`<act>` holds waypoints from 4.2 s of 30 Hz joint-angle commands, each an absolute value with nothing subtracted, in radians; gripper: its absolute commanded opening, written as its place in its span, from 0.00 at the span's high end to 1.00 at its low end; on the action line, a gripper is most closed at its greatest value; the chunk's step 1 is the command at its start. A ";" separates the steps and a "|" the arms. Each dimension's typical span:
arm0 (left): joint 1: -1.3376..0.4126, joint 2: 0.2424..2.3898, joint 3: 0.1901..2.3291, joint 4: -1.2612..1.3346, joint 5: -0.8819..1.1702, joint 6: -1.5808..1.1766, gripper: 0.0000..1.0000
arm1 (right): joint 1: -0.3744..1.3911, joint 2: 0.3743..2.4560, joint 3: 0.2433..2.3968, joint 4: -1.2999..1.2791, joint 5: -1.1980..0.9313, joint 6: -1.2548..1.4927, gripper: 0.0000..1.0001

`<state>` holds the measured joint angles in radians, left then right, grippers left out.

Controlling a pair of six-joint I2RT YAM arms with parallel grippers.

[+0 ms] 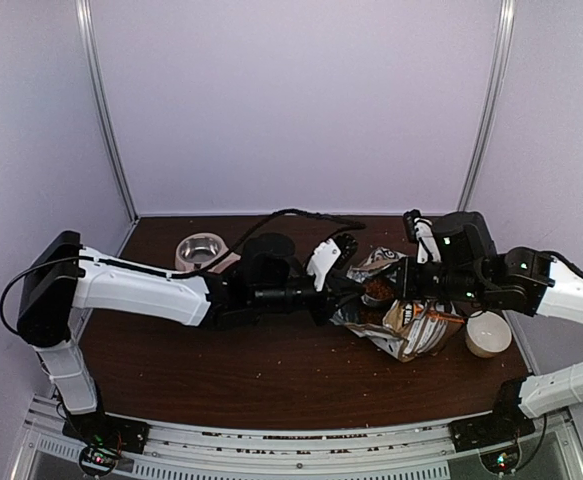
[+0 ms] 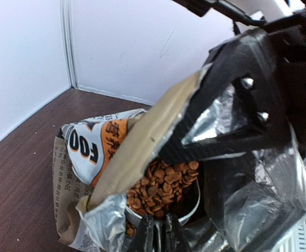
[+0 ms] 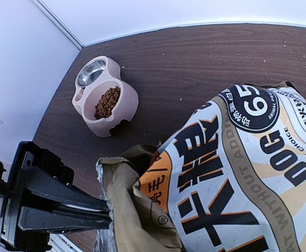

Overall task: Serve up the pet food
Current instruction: Collect the pet food from the pet food bag, then place the pet food in the pet food bowl.

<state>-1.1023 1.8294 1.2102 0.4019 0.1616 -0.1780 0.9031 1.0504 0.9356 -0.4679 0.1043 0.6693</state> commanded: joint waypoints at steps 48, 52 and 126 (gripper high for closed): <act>-1.153 1.368 0.746 0.906 -0.002 -0.186 1.00 | 0.821 1.031 1.018 -0.519 0.104 0.693 1.00; -1.147 1.363 0.753 0.944 -0.004 -0.203 1.00 | 0.818 1.029 1.016 -0.519 0.104 0.692 1.00; -0.221 1.480 0.898 0.072 0.091 -0.061 1.00 | 0.770 1.118 1.031 -0.425 -0.028 0.643 1.00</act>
